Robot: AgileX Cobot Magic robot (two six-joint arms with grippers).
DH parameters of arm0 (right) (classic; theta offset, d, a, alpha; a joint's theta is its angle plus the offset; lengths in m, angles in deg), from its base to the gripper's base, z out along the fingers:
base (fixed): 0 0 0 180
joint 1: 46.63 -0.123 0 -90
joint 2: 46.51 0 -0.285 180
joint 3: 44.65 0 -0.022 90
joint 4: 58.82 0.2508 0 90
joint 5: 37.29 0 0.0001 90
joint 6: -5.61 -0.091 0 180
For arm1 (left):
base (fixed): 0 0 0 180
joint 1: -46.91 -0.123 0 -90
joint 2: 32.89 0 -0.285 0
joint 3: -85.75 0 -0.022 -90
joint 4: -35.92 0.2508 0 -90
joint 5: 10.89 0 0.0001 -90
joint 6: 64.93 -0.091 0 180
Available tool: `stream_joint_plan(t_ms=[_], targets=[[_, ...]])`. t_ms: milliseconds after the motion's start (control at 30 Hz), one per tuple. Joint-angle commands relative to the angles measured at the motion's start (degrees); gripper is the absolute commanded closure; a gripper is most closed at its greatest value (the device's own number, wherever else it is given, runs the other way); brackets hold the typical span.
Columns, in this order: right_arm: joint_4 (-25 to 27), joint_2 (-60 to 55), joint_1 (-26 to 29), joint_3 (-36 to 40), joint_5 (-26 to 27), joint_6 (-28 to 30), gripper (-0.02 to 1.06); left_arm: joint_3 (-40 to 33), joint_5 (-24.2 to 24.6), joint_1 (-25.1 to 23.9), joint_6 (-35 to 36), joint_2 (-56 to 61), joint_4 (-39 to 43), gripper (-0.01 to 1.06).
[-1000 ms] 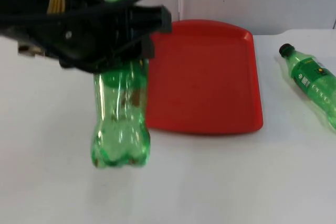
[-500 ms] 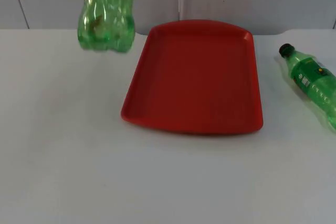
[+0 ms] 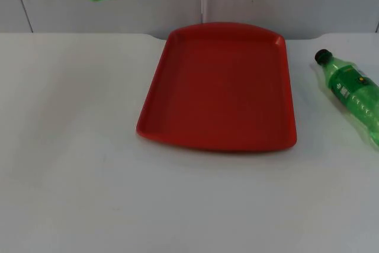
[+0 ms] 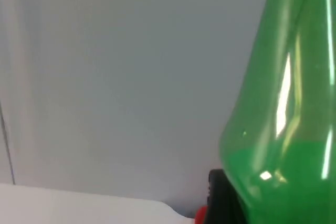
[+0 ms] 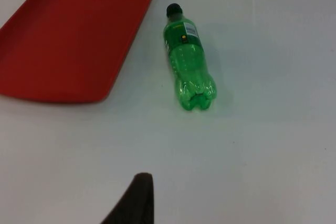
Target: Place the bottle upright on the tray.
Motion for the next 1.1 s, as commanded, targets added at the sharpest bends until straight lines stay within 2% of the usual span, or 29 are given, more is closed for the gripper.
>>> stream_joint_plan(t_ms=[0,100,133,167,233,267,300,400,433,467,533,633,700,733,767,800,833,933,967,1000,1067], targets=[[0.25,0.19,0.26,-0.01,0.21,0.01,-0.01,0.43,1.19,0.27,2.78,-0.72,1.02,1.05],[0.25,0.19,0.26,-0.01,0.21,0.01,-0.01,0.54,-1.31,0.27,2.81,-2.09,1.02,1.05],[0.25,0.19,0.26,-0.01,0.21,0.01,-0.01,0.58,-1.88,0.27,0.9,-2.9,1.02,1.05],[0.25,0.19,0.26,-0.01,0.21,0.01,-0.01,0.71,-2.46,0.27,-2.51,-3.7,1.02,1.05],[0.25,0.19,0.26,-0.01,0.21,0.01,-0.01,2.01,-6.88,0.27,-12.88,-4.99,1.02,1.05],[0.25,0.19,0.26,-0.01,0.21,0.01,-0.01,2.01,-6.88,0.27,-12.88,-4.99,1.02,1.05],[0.25,0.19,0.26,-0.01,0.21,0.01,-0.01,2.69,-9.64,0.27,-18.96,-5.71,1.02,1.05],[0.25,0.19,0.26,-0.01,0.21,0.01,-0.01,5.24,-24.65,0.27,-35.87,-6.46,1.02,1.05],[0.25,0.19,0.26,-0.01,0.21,0.01,-0.01,5.24,-24.65,0.27,-35.87,-6.46,1.02,1.05],[0.25,0.19,0.26,-0.01,0.21,0.01,-0.01,6.39,-30.24,0.27,-41.85,-6.7,1.02,1.05],[0.25,0.19,0.26,-0.01,0.21,0.01,-0.01,8.28,-32.58,0.27,-42.81,-7.05,1.02,1.05],[0.25,0.19,0.26,-0.01,0.21,0.01,-0.01,9.82,-33.26,-0.21,-41.63,-7.19,1.02,1.05],[0.25,0.19,0.26,-0.01,0.21,0.01,-0.01,11.27,-39.61,-1.85,-40.7,-7.19,1.02,1.05],[0.25,0.19,0.26,-0.01,0.21,0.01,-0.01,12.1,-44.25,-3.54,-39.48,-7.19,1.02,1.05],[0.25,0.19,0.26,-0.01,0.21,0.01,-0.01,13.2,-46.89,-5.64,-37.65,-7.3,-6.5,1.05],[0.25,0.19,0.26,-0.01,0.21,0.01,-0.01,13.51,-45.52,-7.0,-37.89,-7.3,-13.46,1.05],[0.25,0.19,0.26,-0.01,0.21,0.01,-0.01,13.51,-45.52,-7.0,-37.89,-7.3,-13.46,1.05],[0.25,0.19,0.26,-0.01,0.21,0.01,-0.01,13.51,-39.57,-12.2,-38.71,-7.43,-38.38,1.05],[0.25,0.19,0.26,-0.01,0.21,0.01,-0.01,13.51,-39.24,-14.39,-38.71,-7.7,-43.6,1.05],[0.25,0.19,0.26,-0.01,0.21,0.01,-0.01,13.51,-39.24,-14.39,-38.71,-7.7,-43.6,1.05],[0.25,0.19,0.26,-0.01,0.21,0.01,-0.01,13.4,-39.78,-17.68,-38.71,-8.31,-51.26,1.05]])
